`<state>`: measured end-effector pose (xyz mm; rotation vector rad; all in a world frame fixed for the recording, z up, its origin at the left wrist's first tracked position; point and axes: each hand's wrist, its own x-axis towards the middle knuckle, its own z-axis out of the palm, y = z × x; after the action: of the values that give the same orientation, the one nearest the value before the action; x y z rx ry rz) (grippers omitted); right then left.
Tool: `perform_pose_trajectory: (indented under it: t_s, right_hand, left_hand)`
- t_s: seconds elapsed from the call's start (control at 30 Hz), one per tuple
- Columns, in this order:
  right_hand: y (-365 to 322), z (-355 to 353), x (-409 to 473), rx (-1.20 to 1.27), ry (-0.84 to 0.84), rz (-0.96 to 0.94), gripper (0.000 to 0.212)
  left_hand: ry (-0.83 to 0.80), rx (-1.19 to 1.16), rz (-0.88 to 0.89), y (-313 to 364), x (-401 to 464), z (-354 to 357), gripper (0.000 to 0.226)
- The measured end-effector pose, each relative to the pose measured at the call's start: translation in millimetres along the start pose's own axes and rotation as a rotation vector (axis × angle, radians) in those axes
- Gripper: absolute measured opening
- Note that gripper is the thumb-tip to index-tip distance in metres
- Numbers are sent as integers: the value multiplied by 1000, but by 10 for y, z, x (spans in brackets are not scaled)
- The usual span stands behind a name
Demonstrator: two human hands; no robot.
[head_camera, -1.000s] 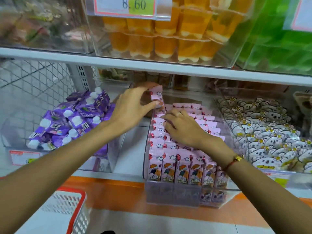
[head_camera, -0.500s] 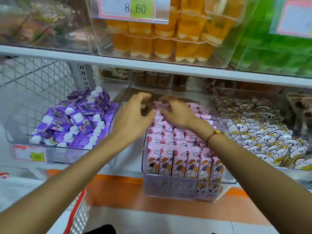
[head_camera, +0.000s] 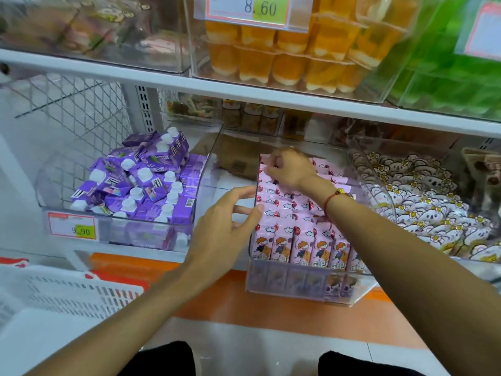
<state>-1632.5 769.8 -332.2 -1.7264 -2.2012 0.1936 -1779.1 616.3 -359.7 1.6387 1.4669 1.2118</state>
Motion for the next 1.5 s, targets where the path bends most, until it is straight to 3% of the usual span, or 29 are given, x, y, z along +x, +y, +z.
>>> perform_pose_trajectory:
  t_s: [0.17,0.3,0.4,0.47,0.53,0.73,0.83,1.0,1.13,1.2,1.33,1.43,1.5]
  right_hand:
    - [-103,-99,-194,618,290,62,18]
    - [-198,-229,-605,827,669,10,7]
    - [-179,-368,-898,1002,765,78,8]
    - [-147,-449,-1071,1126,736,168,8]
    - [-122,-483,-1220,1236,668,235,7]
    - [-98,-452,-1463,1368,445,348,5]
    - [-96,-420,-1503,1404,366,387,8]
    - [-92,-473,-1506,1439,271,306,13]
    - [-113,-485,-1506,1351,70,202,33]
    - [-129,-472,-1512,1294,8,159,29]
    - [-122,-439,-1534,1293,69,122,12]
    - [-112,-417,-1545,1279,190,116,34]
    - [-104,-414,-1552,1272,239,93,49]
  left_hand:
    - [-24,-15,-13,23,13,-22,25]
    - [-24,-35,-35,21,15,-15,26]
    - [54,11,57,104,40,-15,38]
    - [94,49,199,255,93,-5,42]
    - [16,77,280,413,119,61,46]
    - [-116,146,363,364,-104,231,45]
    - [-123,14,303,294,-153,207,51]
    - [-82,-213,231,327,-196,266,47]
    - [-21,-319,223,348,-208,281,34]
    - [-6,-343,234,349,-201,276,29]
    - [15,-187,297,332,-183,272,31]
    - [59,63,425,328,-186,275,41]
    - [77,94,436,332,-188,270,38]
